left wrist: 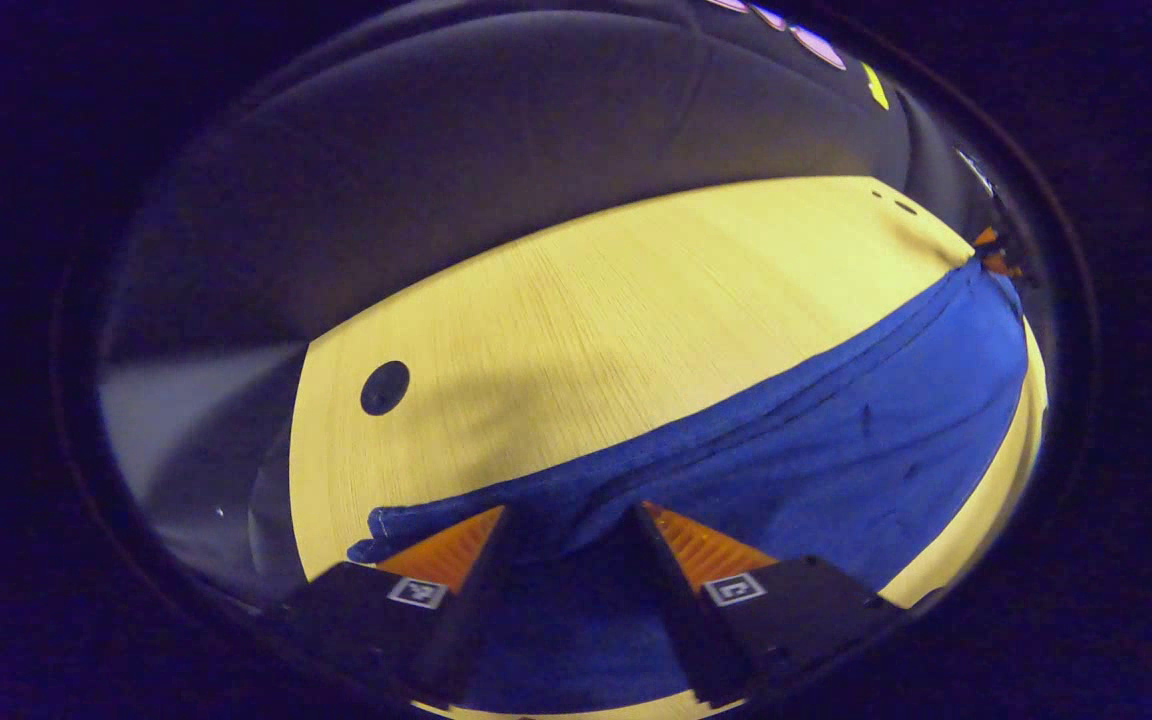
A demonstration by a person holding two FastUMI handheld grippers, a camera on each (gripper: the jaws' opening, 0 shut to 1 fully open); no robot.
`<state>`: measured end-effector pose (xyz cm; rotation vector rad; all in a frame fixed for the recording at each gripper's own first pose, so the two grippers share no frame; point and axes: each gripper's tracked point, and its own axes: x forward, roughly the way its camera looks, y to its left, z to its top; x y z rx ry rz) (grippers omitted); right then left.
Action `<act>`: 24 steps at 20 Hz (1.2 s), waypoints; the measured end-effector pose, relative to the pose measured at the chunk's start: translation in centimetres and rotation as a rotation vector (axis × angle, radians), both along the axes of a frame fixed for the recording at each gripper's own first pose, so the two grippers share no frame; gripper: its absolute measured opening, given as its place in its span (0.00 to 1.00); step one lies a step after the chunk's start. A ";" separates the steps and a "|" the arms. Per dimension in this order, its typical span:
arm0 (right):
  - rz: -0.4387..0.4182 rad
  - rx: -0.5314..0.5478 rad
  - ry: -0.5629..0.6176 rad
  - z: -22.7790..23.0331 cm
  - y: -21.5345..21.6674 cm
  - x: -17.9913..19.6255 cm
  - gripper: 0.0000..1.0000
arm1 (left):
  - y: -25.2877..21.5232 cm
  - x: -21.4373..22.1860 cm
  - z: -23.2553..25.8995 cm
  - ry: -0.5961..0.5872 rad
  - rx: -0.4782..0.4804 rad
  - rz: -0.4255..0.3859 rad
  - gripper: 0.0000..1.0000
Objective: Grasp the waist and the cuffs of the jeans and fold them to make the two legs overlap; first hold the waist and fold one-third of the jeans toward the cuffs, then hold the cuffs and fold the remaining one-third in the same direction to finish folding.
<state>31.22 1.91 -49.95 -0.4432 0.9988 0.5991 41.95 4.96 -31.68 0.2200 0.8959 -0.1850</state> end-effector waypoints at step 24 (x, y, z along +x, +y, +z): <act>-1.297 0.590 0.191 -1.5 -10.6 -9.7 0.97 | -4.9 -15.3 40.8 -0.945 -0.986 0.333 0.93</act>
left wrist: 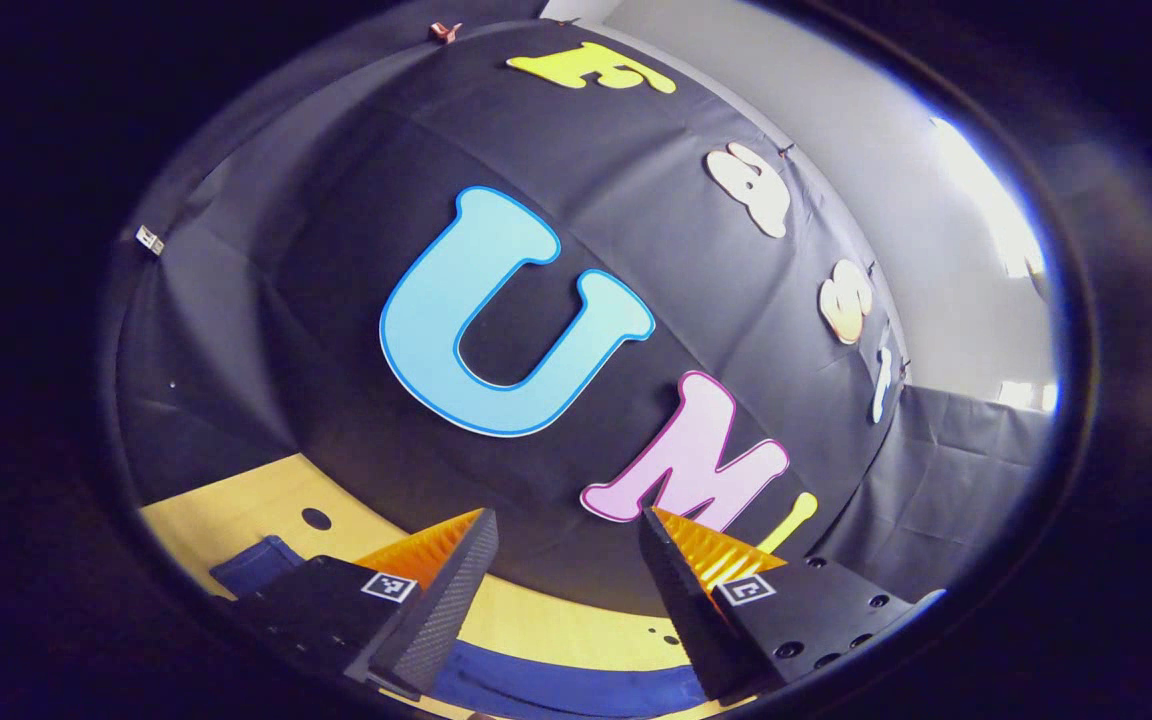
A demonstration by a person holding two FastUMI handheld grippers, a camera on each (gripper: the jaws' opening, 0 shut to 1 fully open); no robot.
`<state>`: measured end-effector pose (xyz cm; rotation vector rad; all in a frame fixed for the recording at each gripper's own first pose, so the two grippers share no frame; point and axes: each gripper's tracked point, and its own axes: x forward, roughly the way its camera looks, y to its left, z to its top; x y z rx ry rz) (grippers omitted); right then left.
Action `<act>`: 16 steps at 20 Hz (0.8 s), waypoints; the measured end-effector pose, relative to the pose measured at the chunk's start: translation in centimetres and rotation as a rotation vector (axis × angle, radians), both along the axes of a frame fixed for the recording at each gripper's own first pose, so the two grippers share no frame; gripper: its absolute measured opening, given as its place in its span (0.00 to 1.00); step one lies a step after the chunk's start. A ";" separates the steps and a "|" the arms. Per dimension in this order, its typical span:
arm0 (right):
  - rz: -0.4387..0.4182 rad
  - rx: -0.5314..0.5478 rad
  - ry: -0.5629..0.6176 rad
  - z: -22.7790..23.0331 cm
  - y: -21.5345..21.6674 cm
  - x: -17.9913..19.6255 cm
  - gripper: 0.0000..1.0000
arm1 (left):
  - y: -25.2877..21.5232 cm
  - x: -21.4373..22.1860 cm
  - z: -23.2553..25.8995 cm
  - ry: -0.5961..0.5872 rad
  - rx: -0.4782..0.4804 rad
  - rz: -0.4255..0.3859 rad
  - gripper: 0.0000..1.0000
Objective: Grasp the waist and the cuffs of the jeans and fold them to make the two legs overlap; first hold the waist and fold one-third of the jeans toward the cuffs, then hold the cuffs and fold the remaining one-third in the same direction to finish folding.
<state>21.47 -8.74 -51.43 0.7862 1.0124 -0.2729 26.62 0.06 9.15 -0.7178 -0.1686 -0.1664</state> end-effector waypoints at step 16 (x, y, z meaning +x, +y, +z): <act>-0.229 0.041 0.012 -1.9 -1.6 4.5 0.14 | 0.2 -1.5 -2.3 0.174 0.274 0.187 0.95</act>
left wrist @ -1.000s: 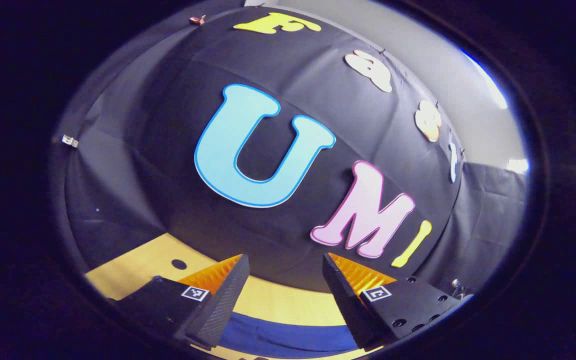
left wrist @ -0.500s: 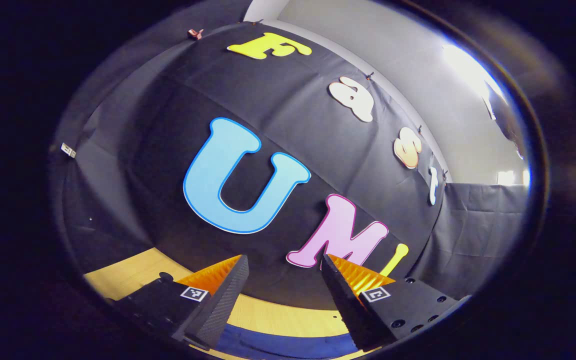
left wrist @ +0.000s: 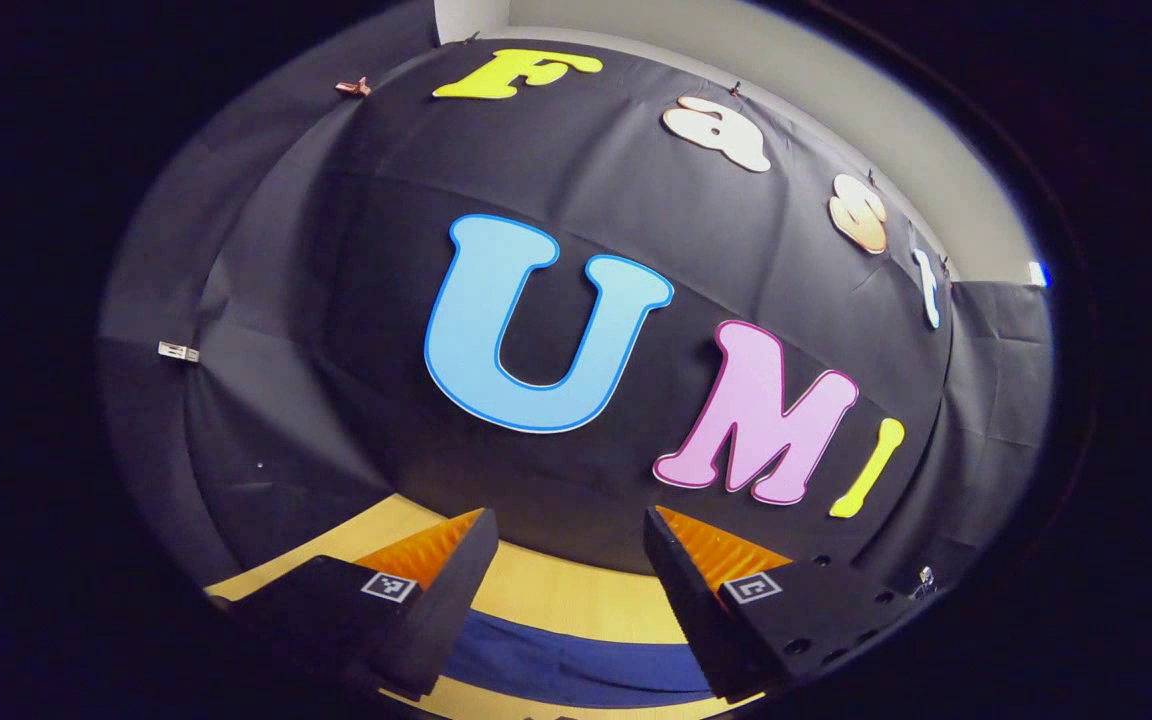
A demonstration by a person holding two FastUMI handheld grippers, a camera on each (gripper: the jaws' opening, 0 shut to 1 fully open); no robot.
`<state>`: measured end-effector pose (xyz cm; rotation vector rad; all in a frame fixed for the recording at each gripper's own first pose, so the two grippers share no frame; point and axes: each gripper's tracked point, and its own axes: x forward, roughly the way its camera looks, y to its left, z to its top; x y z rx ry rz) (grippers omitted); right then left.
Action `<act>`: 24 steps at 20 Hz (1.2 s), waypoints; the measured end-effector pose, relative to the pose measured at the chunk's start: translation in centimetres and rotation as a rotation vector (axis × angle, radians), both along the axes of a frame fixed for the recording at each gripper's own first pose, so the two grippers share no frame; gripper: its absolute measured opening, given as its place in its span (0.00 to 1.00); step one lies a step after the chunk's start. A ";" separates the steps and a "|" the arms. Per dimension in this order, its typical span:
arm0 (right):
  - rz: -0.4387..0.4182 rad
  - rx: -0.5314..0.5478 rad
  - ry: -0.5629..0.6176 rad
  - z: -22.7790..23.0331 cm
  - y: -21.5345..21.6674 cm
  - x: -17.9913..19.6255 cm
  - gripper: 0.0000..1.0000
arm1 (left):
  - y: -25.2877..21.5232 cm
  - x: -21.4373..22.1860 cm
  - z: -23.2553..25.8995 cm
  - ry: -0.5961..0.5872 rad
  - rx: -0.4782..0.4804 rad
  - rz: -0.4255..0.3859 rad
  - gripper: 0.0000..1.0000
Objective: Grasp the waist and the cuffs of the jeans and fold them to make the two legs overlap; first hold the waist and fold one-third of the jeans toward the cuffs, then hold the cuffs and fold the remaining one-third in the same direction to finish folding.
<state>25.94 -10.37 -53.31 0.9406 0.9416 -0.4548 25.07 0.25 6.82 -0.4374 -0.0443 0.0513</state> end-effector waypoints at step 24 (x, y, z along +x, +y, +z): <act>0.611 -0.430 -0.263 13.2 20.2 6.1 0.55 | 4.3 -0.4 -9.1 0.235 0.049 -0.070 0.96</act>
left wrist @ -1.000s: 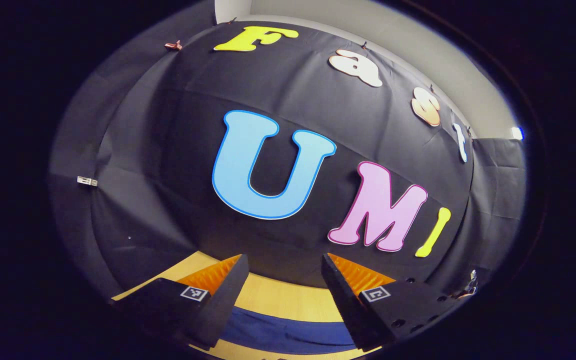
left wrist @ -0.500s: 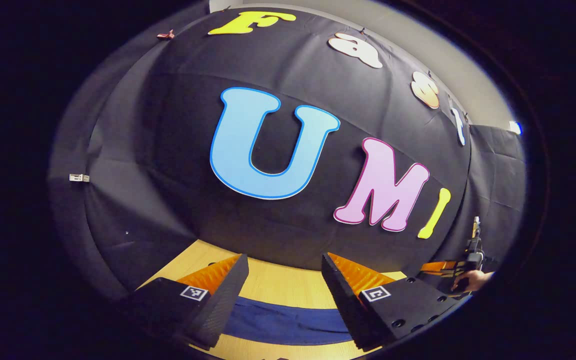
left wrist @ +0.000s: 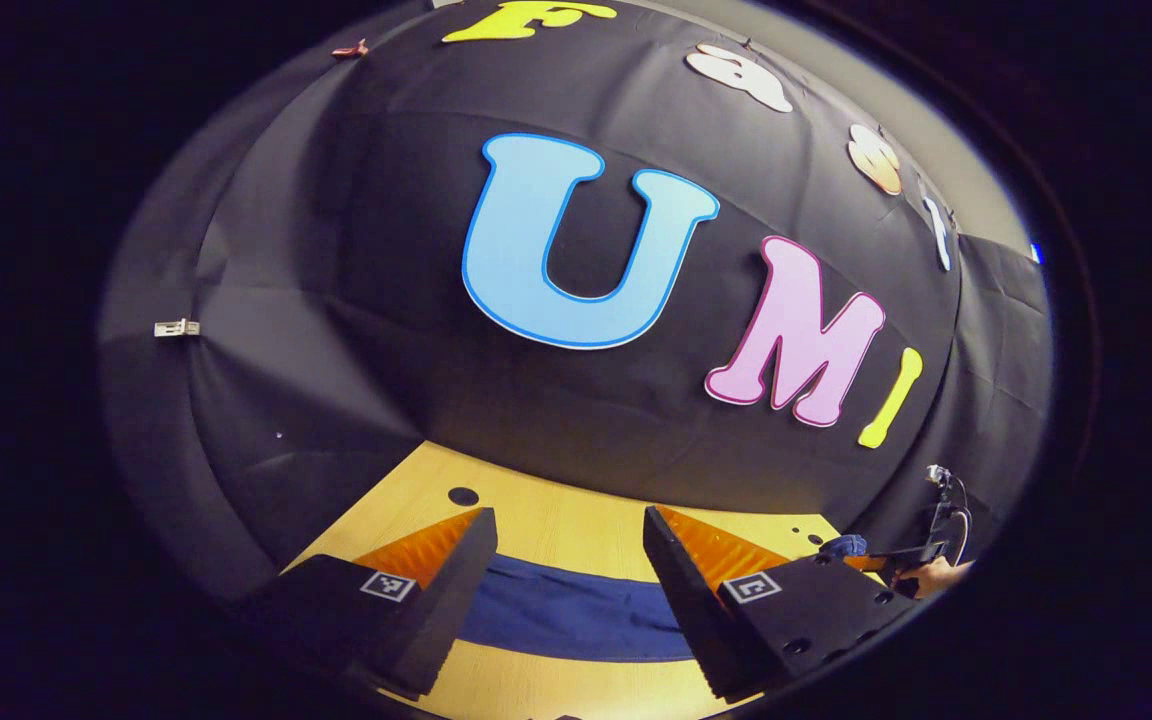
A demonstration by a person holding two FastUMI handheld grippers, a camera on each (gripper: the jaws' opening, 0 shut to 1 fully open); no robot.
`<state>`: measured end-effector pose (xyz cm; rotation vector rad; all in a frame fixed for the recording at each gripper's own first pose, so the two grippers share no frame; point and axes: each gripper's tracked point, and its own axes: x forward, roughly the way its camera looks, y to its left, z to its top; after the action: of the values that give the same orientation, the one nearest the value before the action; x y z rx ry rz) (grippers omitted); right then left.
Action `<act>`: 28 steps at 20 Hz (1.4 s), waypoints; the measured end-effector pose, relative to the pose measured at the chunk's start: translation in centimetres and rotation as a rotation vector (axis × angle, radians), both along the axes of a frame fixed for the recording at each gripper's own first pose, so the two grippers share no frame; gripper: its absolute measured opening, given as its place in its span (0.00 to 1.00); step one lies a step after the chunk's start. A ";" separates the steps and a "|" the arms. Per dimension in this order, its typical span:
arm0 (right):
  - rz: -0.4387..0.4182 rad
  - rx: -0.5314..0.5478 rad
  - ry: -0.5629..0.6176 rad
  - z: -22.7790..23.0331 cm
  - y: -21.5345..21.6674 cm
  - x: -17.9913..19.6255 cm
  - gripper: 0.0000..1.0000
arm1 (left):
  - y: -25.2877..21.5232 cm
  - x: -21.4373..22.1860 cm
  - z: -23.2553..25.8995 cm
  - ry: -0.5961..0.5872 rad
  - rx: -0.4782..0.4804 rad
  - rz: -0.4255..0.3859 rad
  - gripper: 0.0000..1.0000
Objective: Grasp the waist and the cuffs of the jeans and fold them to make the two legs overlap; first hold the waist and fold one-third of the jeans toward the cuffs, then hold the cuffs and fold the remaining one-third in the same direction to finish folding.
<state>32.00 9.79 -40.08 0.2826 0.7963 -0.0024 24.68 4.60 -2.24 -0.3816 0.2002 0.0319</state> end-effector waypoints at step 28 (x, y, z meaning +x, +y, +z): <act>0.065 0.110 -0.119 7.0 1.2 -0.3 0.15 | -1.8 -5.0 1.1 0.006 0.044 0.024 0.96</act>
<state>31.68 10.95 -33.04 0.3574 0.6880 0.1189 19.69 2.75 -1.17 -0.3397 0.2007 0.0610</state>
